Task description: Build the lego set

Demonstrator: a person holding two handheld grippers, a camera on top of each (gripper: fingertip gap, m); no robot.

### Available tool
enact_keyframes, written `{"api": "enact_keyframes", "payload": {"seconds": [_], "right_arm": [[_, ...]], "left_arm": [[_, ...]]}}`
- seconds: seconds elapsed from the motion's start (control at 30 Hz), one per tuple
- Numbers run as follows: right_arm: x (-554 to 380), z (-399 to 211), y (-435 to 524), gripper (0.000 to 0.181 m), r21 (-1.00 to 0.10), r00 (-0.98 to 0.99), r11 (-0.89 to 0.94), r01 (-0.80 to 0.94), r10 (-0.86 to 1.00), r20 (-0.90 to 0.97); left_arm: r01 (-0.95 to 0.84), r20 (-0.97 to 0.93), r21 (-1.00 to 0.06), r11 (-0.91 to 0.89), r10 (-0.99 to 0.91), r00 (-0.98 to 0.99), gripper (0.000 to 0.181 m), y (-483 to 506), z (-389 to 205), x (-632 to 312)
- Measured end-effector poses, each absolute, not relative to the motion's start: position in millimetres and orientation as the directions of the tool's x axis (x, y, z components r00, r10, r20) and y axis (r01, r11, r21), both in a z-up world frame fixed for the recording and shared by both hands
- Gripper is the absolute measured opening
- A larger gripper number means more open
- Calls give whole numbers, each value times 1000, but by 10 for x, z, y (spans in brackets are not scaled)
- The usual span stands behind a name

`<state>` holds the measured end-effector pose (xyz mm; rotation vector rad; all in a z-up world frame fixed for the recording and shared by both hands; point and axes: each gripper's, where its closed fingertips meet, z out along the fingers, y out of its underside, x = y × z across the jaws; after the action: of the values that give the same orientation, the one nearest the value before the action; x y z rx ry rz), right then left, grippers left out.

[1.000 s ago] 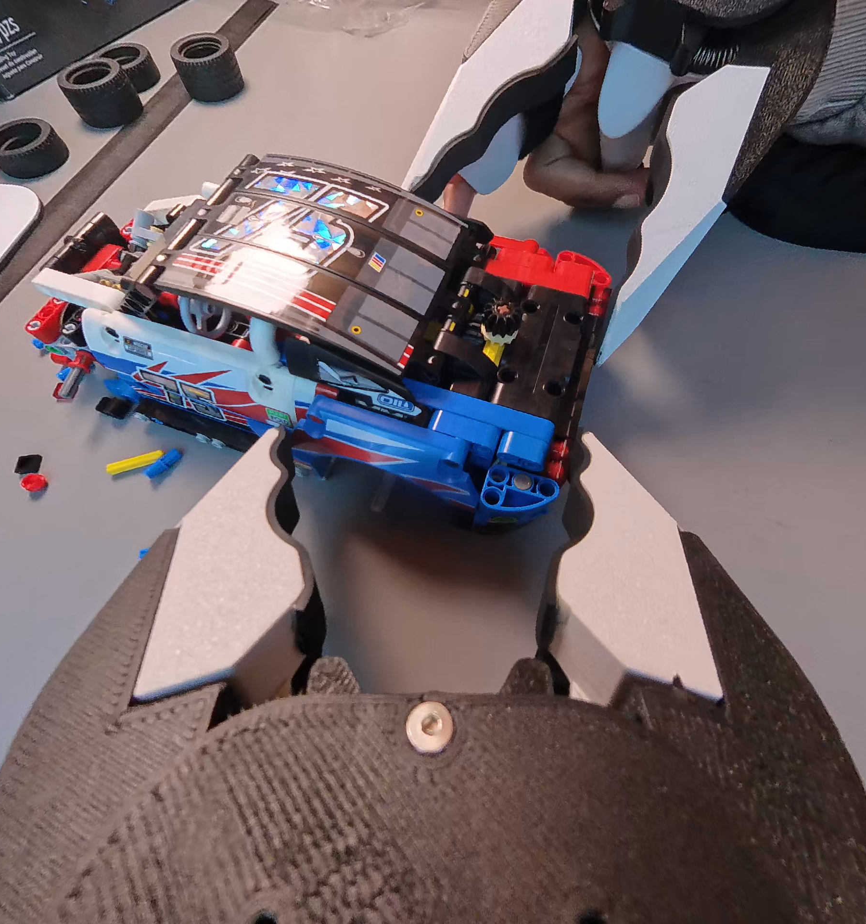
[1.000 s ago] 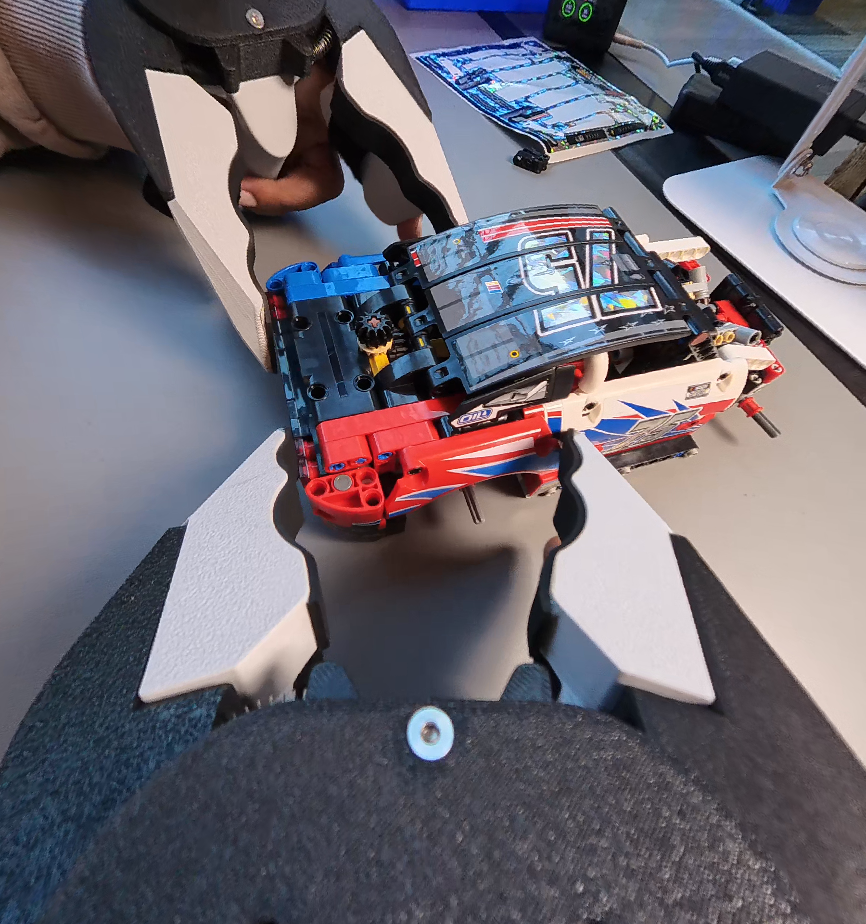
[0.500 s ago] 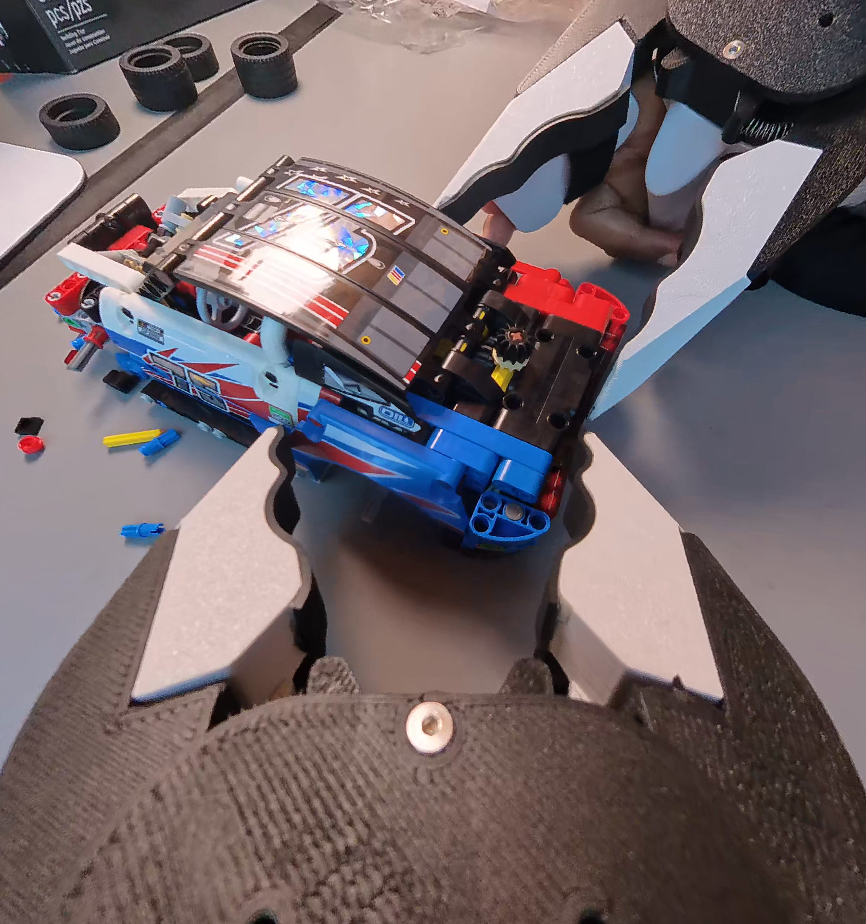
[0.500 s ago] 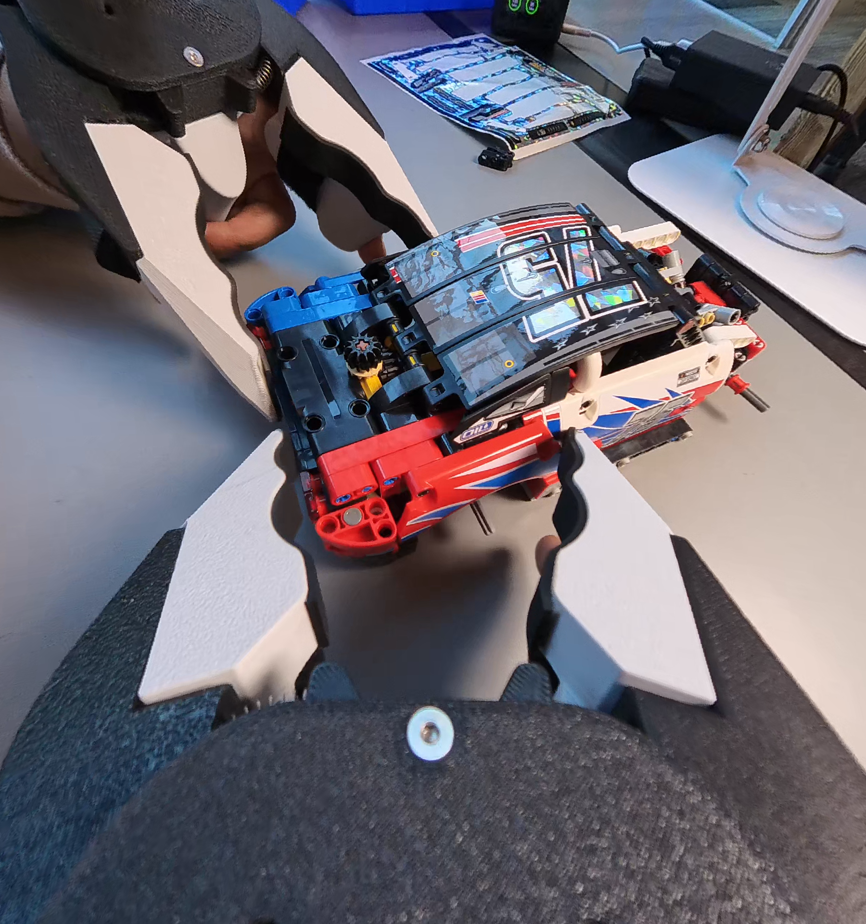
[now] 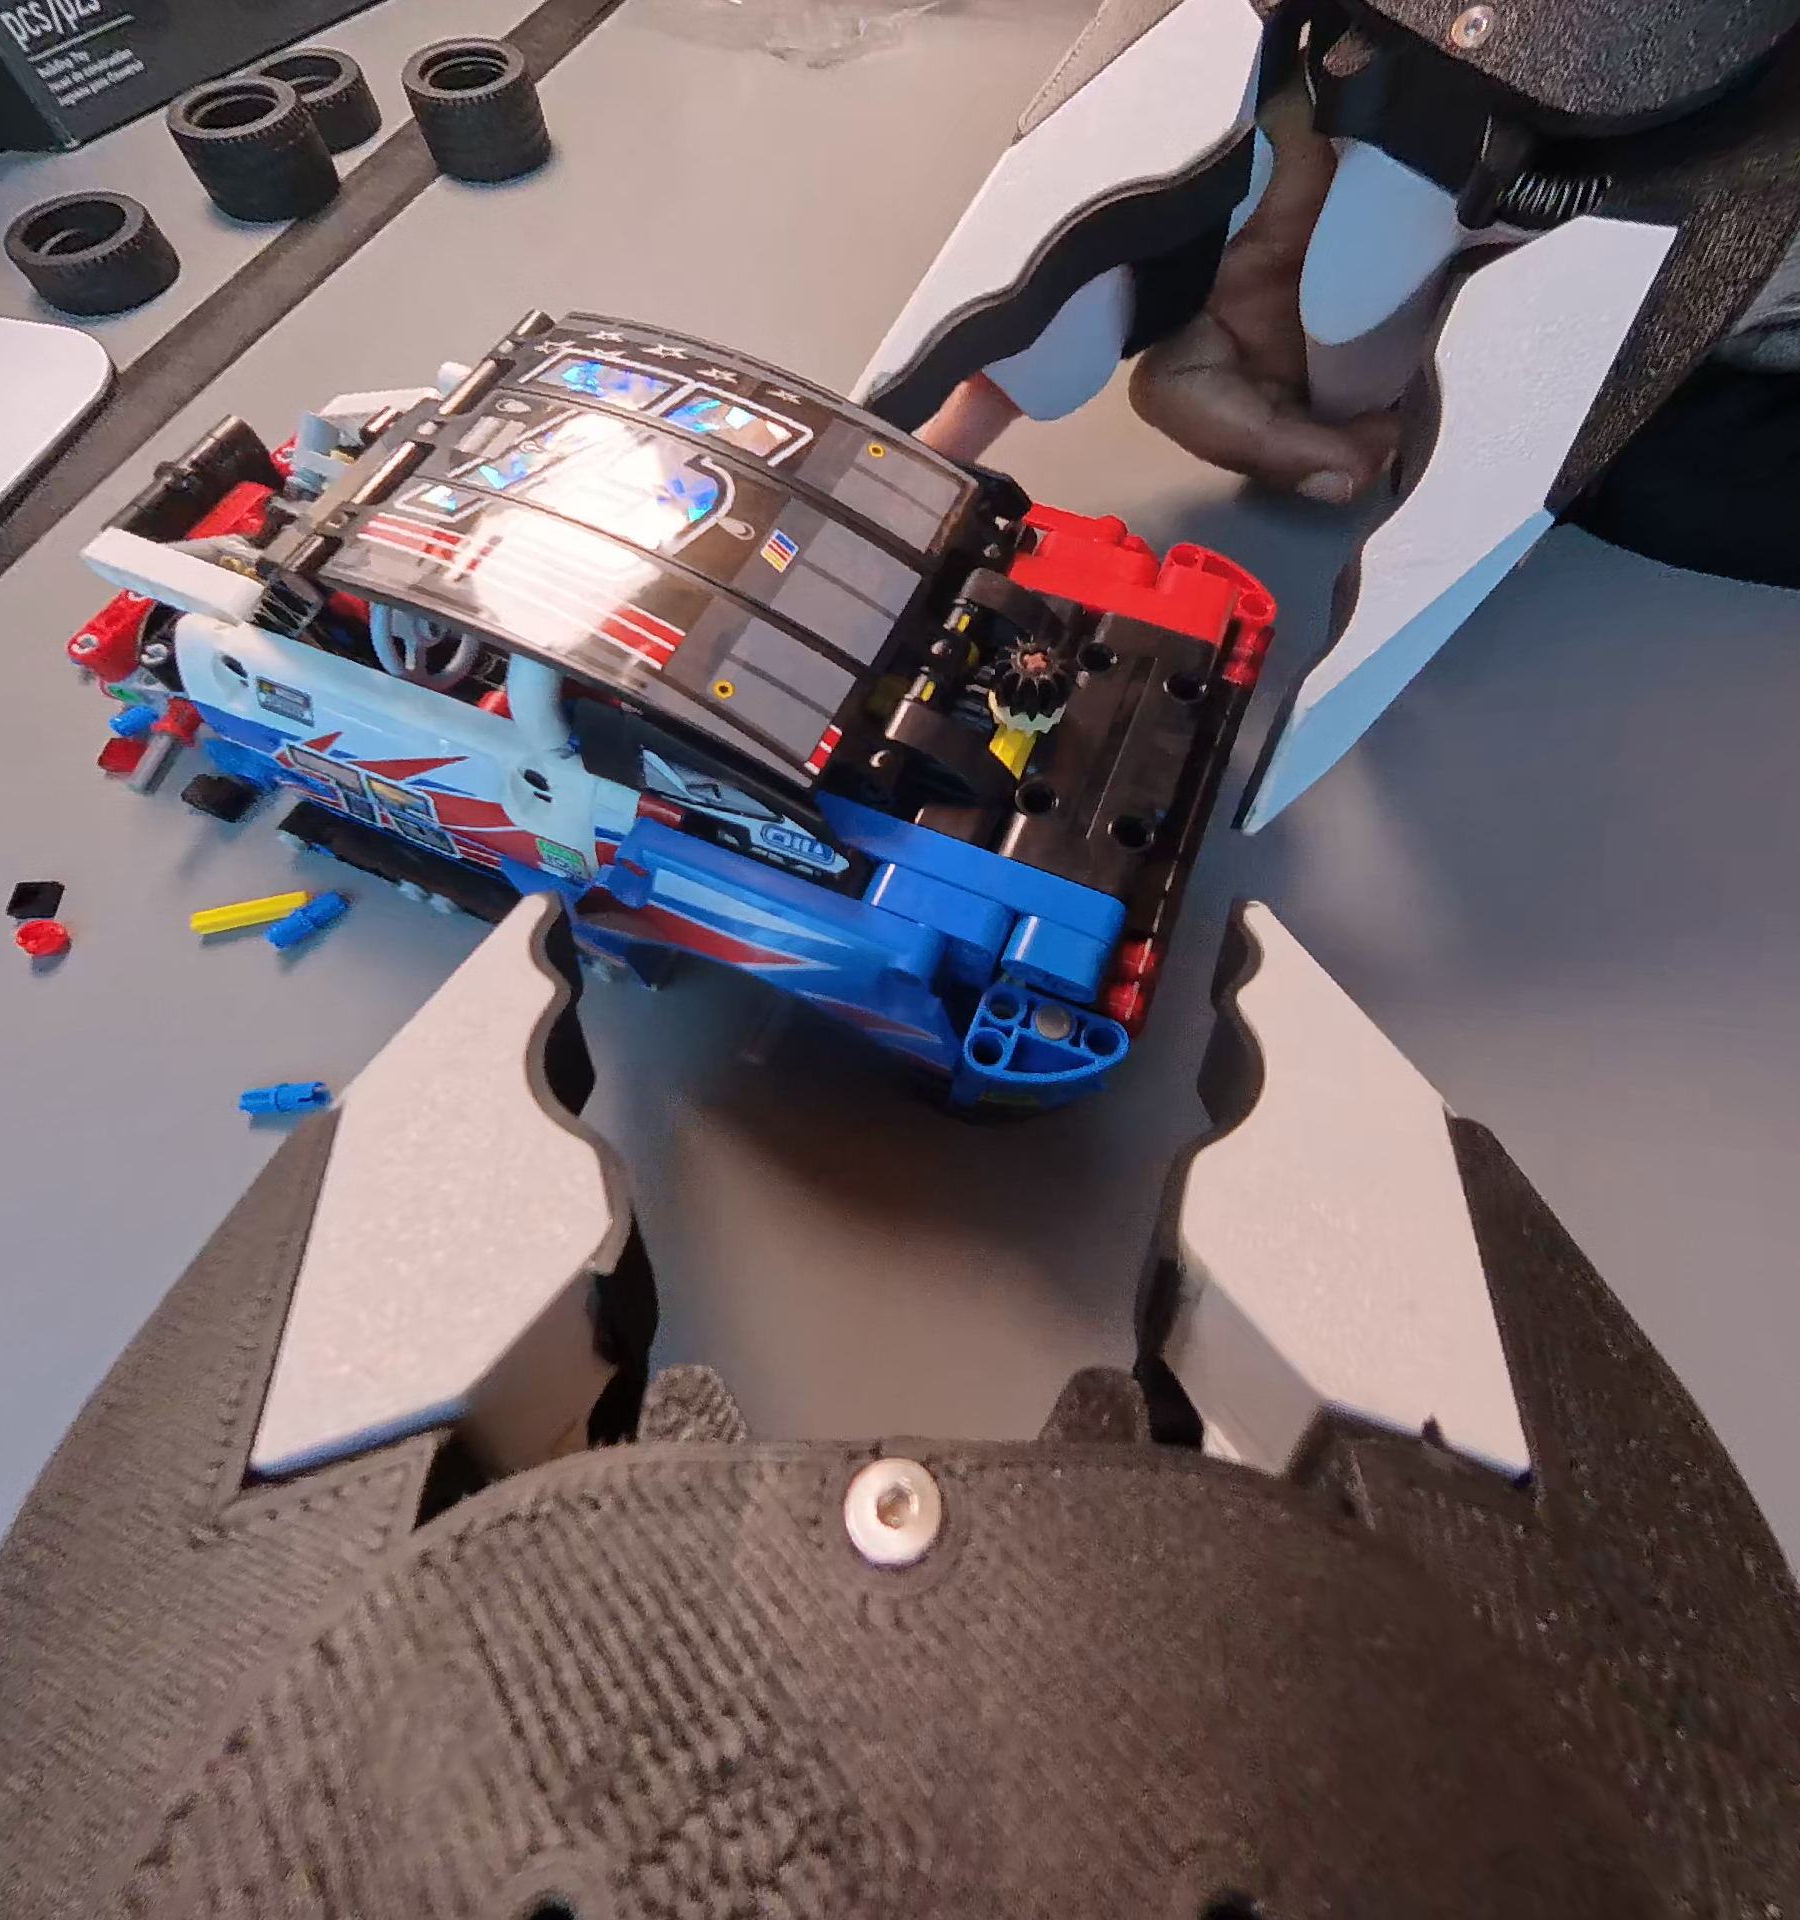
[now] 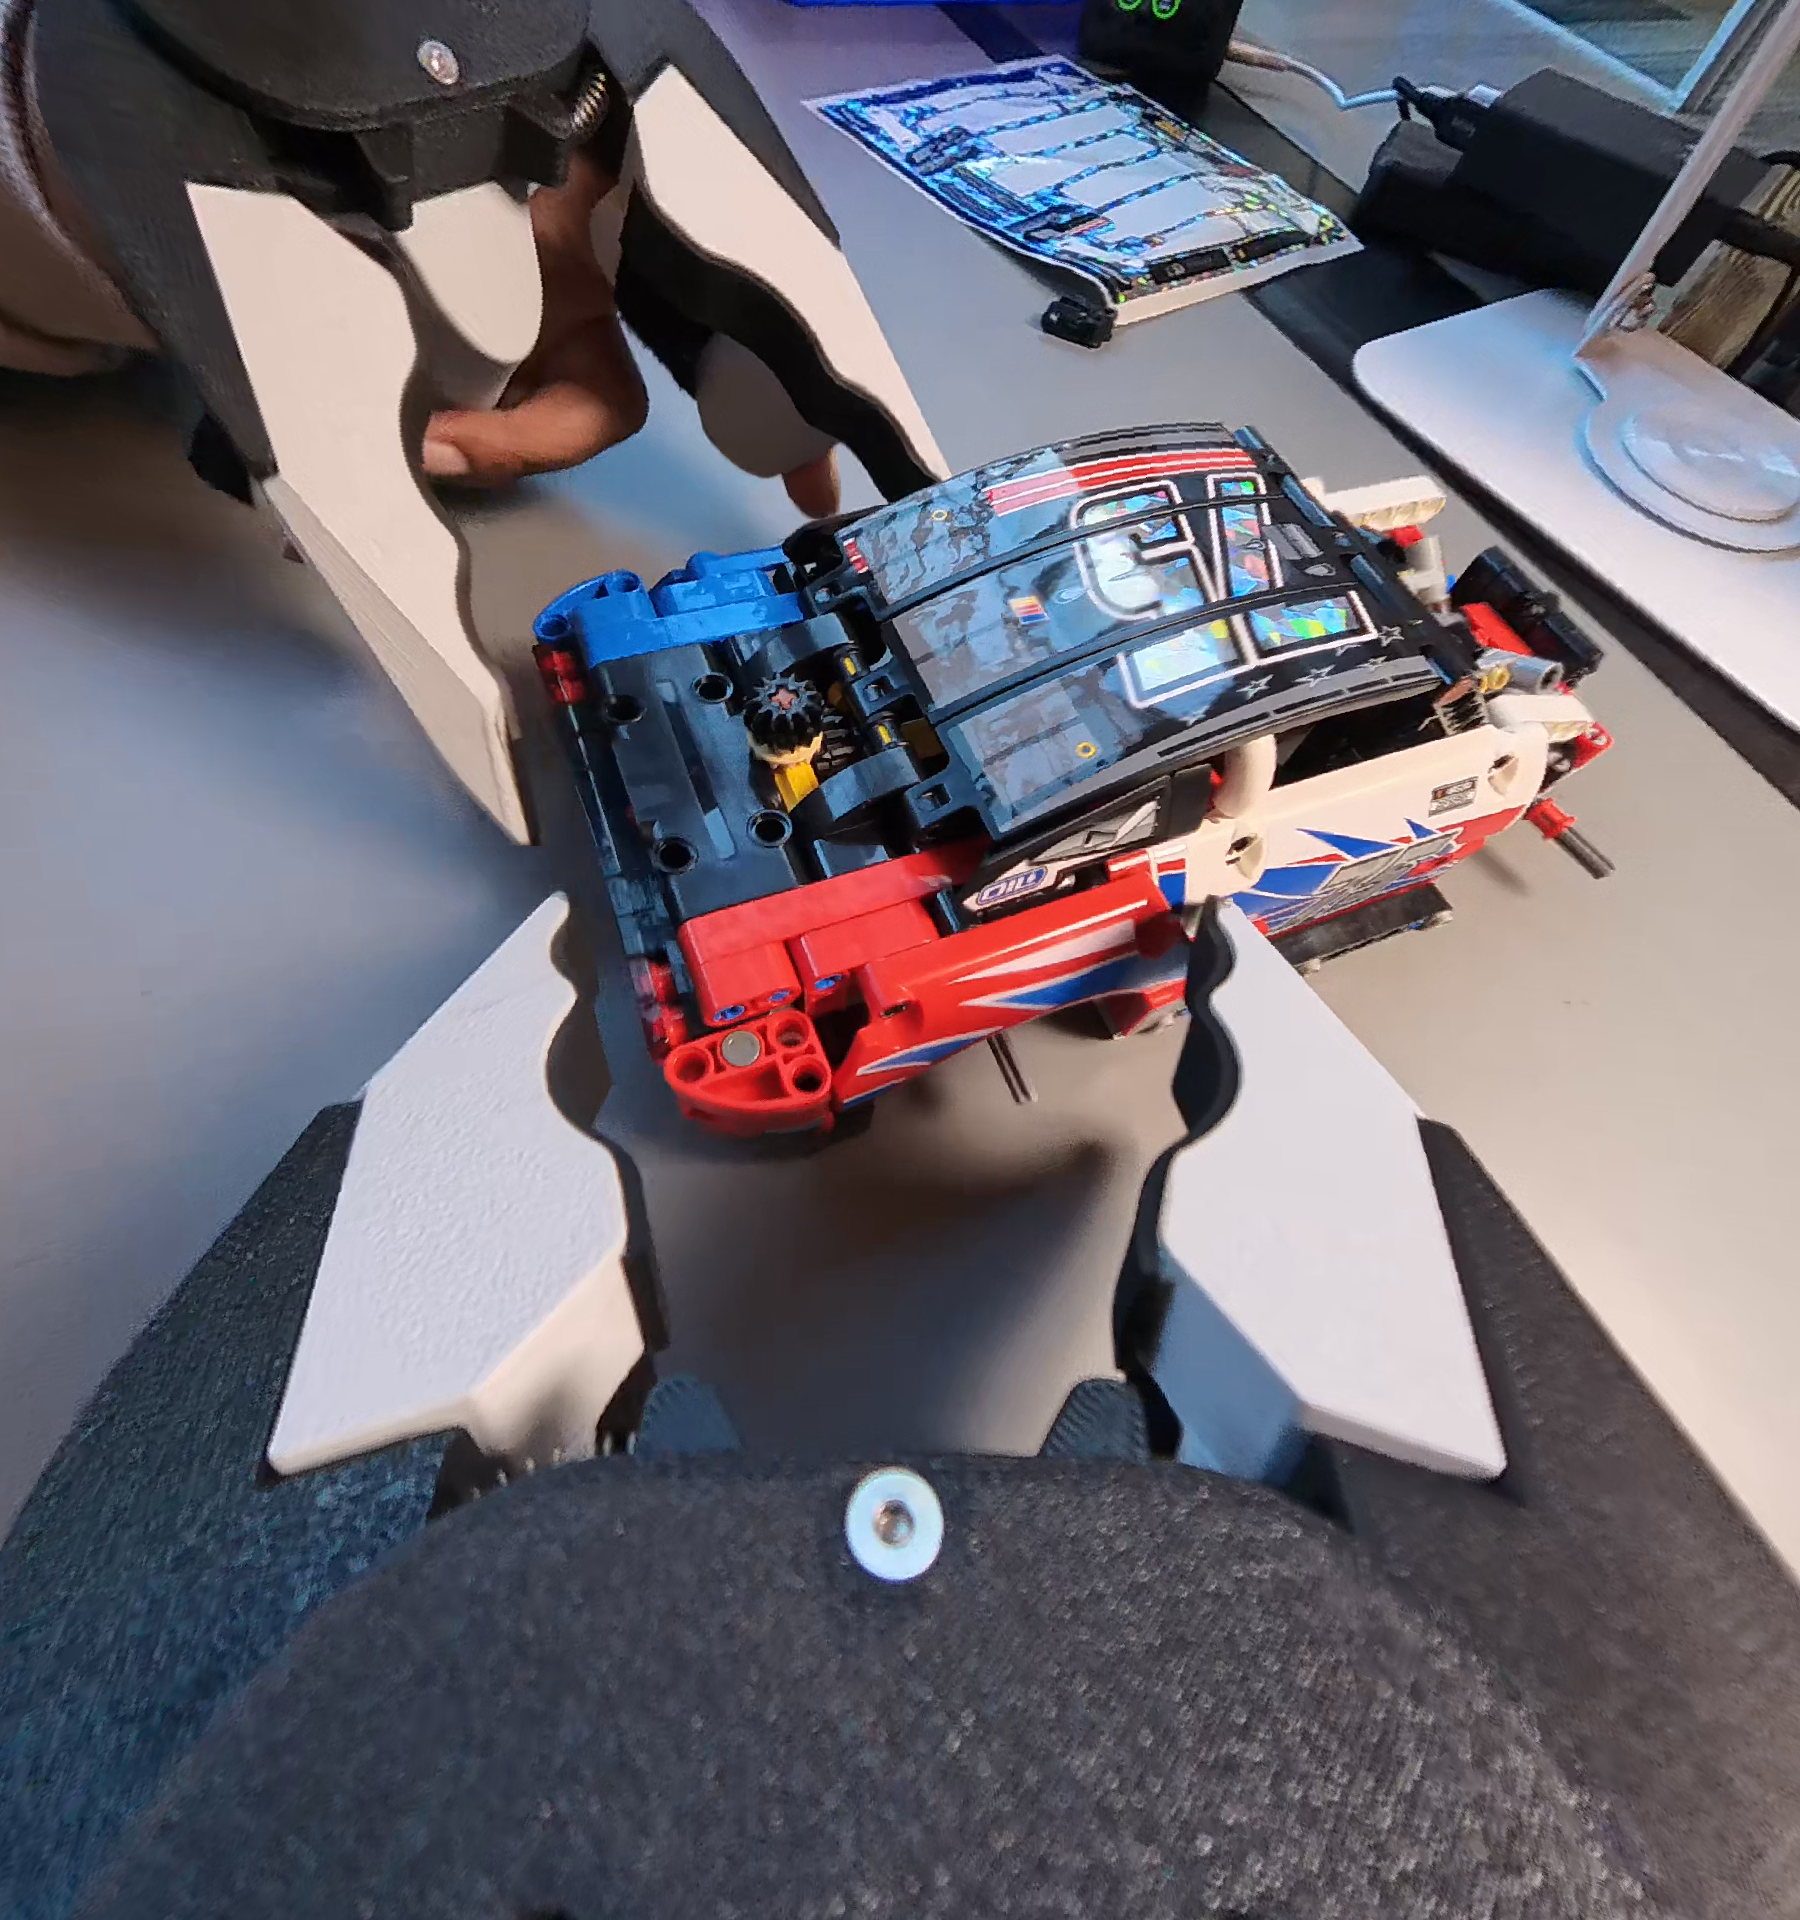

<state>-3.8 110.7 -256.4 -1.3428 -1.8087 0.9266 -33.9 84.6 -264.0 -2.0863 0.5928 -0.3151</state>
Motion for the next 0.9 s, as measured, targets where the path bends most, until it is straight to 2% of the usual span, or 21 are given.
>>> {"api": "enact_keyframes", "payload": {"seconds": [0.07, 0.2, 0.37, 0.47, 0.5, 0.63, 0.77, 0.9], "right_arm": [[43, -2567, 1092, 116, -841, -248, 241, 484, 960, 132], [210, -2575, 1143, 110, -830, -231, 256, 496, 960, 158], [272, -2633, 1164, 92, -810, -205, 254, 528, 964, 169], [258, -2593, 1106, 65, -822, -214, 256, 508, 962, 168], [256, -2588, 1090, 62, -828, -214, 246, 503, 964, 157], [273, -2600, 1111, 61, -833, -205, 222, 506, 970, 134], [288, -2599, 1104, 59, -831, -201, 241, 502, 967, 159], [301, -2595, 1099, 57, -843, -213, 221, 490, 968, 131]], "left_arm": [[-298, -9, -835, -462, -531, 847, 120, 758, -2619, -355], [-310, -23, -830, -465, -526, 850, 113, 593, -2654, -397], [-346, -51, -811, -471, -532, 845, 100, 586, -2722, -351], [-376, -83, -802, -465, -537, 840, 87, 607, -2749, -270], [-396, -112, -793, -464, -528, 842, 84, 620, -2764, -270], [-421, -141, -783, -458, -528, 837, 79, 622, -2782, -247], [-401, -140, -791, -462, -501, 854, 64, 648, -2758, -284], [-392, -123, -792, -468, -507, 853, 63, 636, -2748, -272]]}}
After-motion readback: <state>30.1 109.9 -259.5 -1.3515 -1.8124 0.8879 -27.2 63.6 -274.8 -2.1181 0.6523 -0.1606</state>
